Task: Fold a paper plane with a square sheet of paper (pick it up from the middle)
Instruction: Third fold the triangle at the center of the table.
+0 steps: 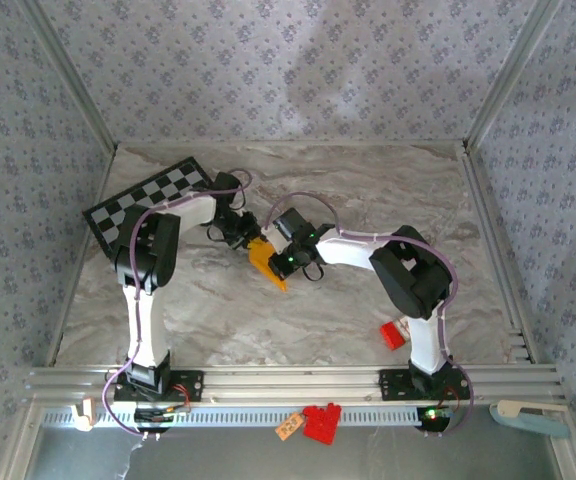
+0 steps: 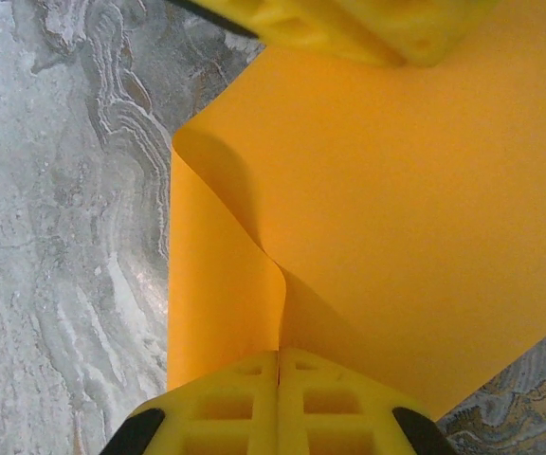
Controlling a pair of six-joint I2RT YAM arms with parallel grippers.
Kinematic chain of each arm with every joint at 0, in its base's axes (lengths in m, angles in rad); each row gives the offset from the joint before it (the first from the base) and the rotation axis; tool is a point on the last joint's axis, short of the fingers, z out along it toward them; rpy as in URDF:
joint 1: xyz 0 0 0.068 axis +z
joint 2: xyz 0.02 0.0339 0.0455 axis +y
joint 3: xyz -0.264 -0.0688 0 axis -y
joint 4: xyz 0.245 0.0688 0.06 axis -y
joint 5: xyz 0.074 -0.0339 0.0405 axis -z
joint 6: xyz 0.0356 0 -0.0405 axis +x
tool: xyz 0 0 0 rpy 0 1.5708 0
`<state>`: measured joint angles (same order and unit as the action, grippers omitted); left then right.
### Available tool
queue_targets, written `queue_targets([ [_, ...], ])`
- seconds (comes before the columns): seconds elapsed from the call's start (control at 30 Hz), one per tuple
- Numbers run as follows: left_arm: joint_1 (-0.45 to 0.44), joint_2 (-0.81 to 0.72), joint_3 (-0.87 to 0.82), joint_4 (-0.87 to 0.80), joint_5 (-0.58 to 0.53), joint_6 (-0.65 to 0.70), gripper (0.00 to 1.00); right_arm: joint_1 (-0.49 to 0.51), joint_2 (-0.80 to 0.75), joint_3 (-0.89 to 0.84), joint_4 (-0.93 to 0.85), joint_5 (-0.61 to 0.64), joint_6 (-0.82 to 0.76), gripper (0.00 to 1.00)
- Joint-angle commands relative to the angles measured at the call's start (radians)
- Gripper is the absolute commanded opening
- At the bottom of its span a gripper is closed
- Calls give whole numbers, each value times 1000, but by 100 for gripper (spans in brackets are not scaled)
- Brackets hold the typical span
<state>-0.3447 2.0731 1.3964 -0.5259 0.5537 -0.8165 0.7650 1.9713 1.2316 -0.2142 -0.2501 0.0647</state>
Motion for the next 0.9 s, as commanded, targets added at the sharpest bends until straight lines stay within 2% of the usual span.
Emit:
queue_targets([
  [0.0, 12, -17, 7, -3, 18, -9, 15, -5, 15, 11, -25, -11, 21, 1],
  [0.5, 7, 35, 1, -77, -57, 27, 12, -6, -9, 7, -34, 19, 47, 1],
  [0.87, 4, 49, 8, -89, -67, 34, 11, -2, -15, 3, -43, 61, 52, 1],
])
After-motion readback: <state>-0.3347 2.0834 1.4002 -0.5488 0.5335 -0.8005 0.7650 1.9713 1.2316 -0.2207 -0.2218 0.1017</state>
